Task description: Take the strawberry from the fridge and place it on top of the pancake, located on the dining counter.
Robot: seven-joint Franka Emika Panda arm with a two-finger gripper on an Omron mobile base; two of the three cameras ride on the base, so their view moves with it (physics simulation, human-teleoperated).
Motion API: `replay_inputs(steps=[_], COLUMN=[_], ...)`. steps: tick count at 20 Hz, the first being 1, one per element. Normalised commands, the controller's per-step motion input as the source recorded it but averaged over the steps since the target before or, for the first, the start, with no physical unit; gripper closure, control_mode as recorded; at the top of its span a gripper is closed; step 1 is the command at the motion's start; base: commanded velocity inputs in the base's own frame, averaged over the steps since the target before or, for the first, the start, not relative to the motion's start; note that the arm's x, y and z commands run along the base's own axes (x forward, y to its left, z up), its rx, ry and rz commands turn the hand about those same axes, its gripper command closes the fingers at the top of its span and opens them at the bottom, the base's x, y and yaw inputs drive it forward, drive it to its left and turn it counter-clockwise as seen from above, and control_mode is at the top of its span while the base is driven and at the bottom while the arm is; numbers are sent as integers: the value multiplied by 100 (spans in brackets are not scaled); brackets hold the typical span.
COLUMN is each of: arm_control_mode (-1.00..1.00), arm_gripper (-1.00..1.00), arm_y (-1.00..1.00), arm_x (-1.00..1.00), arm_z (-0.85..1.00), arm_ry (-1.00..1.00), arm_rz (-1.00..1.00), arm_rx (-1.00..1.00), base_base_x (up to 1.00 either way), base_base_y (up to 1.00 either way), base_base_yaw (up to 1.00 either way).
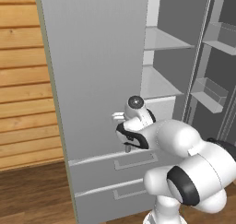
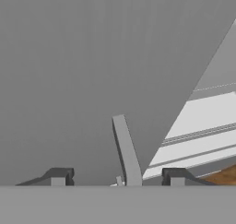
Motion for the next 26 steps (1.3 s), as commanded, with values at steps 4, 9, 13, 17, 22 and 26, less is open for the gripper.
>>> replay_inputs(steps=[4,9,13,17,22,26], arm_control_mode=[-100,-100,-100,-100,-100,-100], arm_gripper=[100,100,100,100,100,100], arm_y=[4,15,37,41,52,73], arm_x=[-2,-22,-38,-61,-76,-50], arm_z=[0,-2,-10,-16,-7,-3], arm_ry=[0,2,3,0,0,0], arm_rz=[0,-2,-7,-7,-7,-9], arm_rx=[0,0,0,0,0,0], base_base_x=[0,0,0,0,0,0], base_base_y=[0,0,0,0,0,0], base_base_yaw=[0,0,0,0,0,0])
